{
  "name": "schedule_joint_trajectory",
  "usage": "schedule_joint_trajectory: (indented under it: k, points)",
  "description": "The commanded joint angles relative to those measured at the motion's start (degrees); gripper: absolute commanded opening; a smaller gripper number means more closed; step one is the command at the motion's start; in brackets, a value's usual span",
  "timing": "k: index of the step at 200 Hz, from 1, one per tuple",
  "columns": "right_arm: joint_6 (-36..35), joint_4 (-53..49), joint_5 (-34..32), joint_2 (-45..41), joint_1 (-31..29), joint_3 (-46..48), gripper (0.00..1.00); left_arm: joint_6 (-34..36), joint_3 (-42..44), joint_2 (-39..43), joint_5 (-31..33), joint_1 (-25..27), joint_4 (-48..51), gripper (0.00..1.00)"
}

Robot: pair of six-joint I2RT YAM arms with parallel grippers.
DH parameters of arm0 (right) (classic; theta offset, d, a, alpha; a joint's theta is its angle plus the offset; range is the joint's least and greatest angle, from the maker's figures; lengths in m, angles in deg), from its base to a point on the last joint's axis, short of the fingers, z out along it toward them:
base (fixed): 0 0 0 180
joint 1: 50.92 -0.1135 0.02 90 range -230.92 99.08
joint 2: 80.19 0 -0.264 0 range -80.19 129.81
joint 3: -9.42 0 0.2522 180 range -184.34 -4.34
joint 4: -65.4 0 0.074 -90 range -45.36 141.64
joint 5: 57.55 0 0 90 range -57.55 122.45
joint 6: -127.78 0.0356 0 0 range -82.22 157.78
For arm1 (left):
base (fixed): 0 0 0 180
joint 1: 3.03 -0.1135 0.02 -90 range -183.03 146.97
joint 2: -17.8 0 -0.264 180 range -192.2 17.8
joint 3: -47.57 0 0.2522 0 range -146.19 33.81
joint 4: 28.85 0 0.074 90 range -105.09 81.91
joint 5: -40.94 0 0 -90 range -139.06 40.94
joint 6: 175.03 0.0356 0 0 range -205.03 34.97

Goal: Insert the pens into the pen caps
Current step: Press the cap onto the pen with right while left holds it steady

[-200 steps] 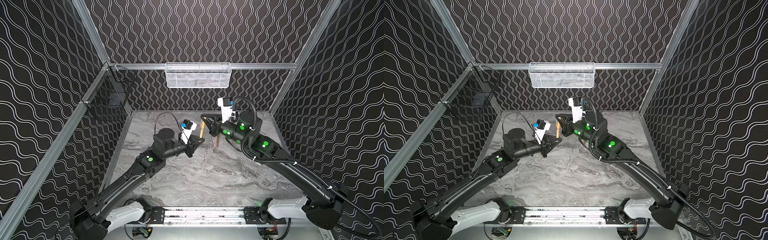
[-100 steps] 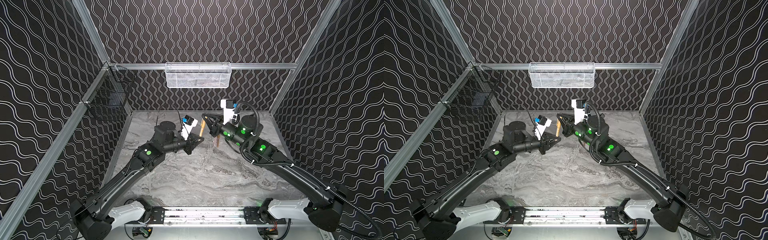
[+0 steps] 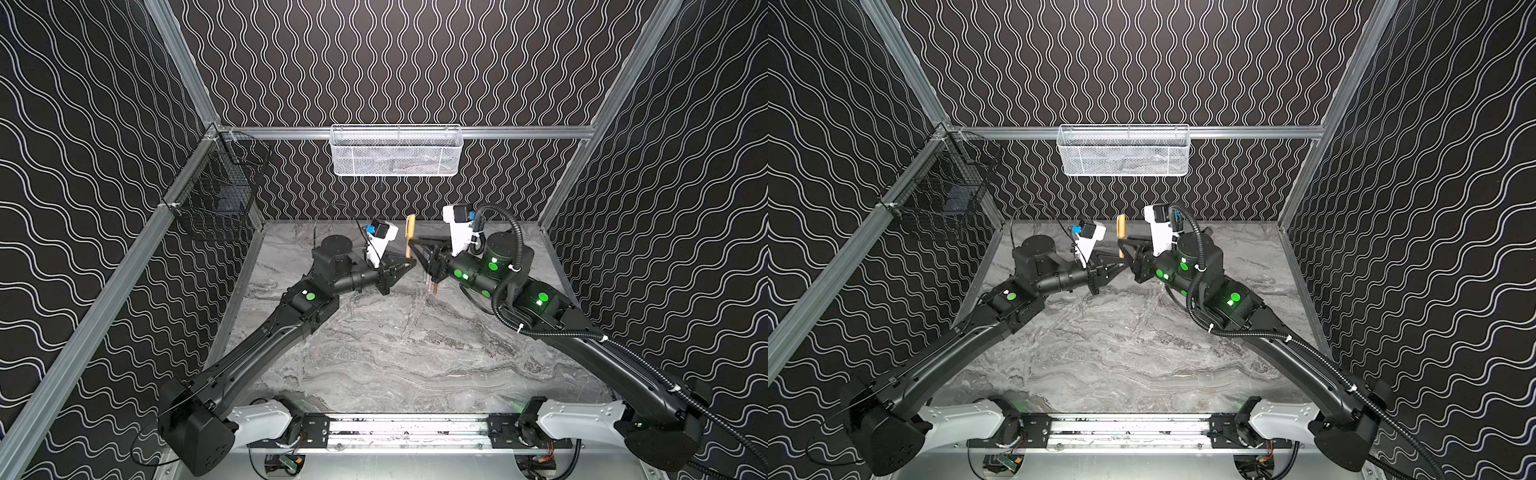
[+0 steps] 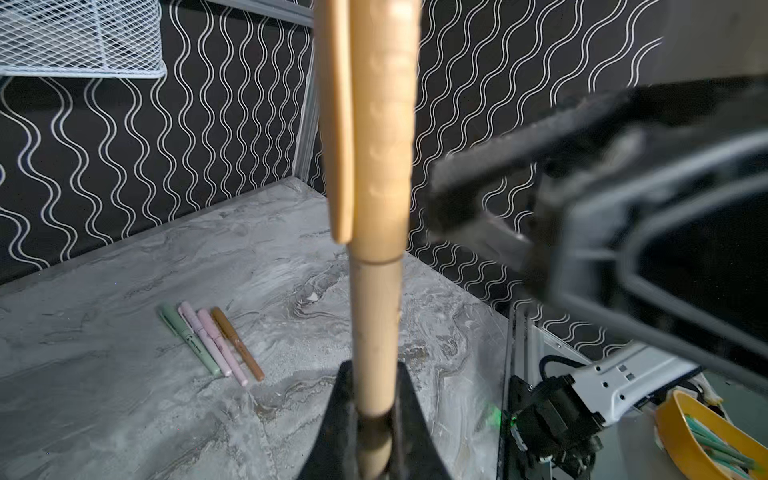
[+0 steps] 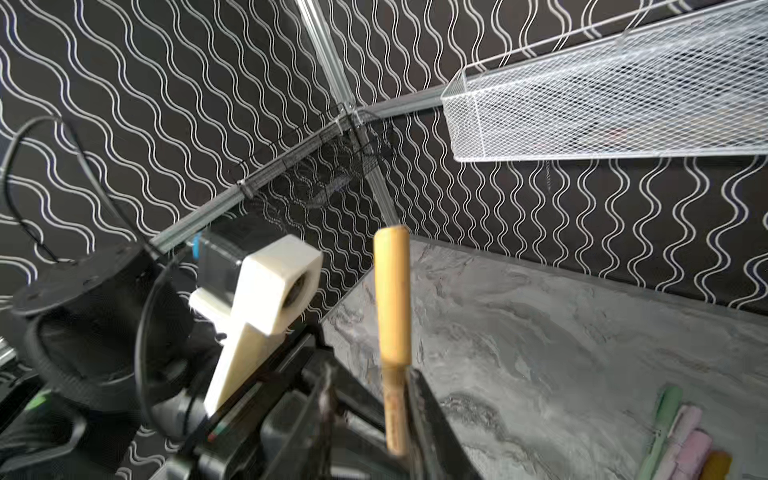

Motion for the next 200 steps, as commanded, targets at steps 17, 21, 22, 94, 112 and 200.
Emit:
schedule_joint_trajectory:
  k: [17, 21, 22, 94, 112, 200]
  points:
    - [-3.71, -2.83, -4.14, -4.04, 0.09, -1.52, 0.50, -0.97, 3.12, -0.68, -0.46, 0.00, -6.76, 0.00]
    - [-3.87, -2.83, -4.50, -4.56, 0.04, -1.23, 0.51, -1.26, 3.42, -0.57, -0.37, 0.05, -7.18, 0.00]
    - [-3.93, -2.83, -4.62, -4.66, 0.07, -1.12, 0.51, -1.31, 3.46, -0.51, -0.32, 0.01, -7.34, 0.00]
    - [-3.29, 2.28, -8.22, -9.75, 0.13, 8.46, 0.52, -2.20, 6.12, 3.28, 11.60, 0.00, -6.40, 0.00]
    - [-2.38, 1.67, -6.31, -7.84, 0.11, 8.52, 0.49, -2.56, 6.71, 4.07, 14.70, 0.04, -6.19, 0.00]
    - [0.14, 0.49, 7.60, -0.18, 0.02, 5.32, 0.40, -2.85, 8.03, 5.56, 17.58, -0.01, -6.95, 0.00]
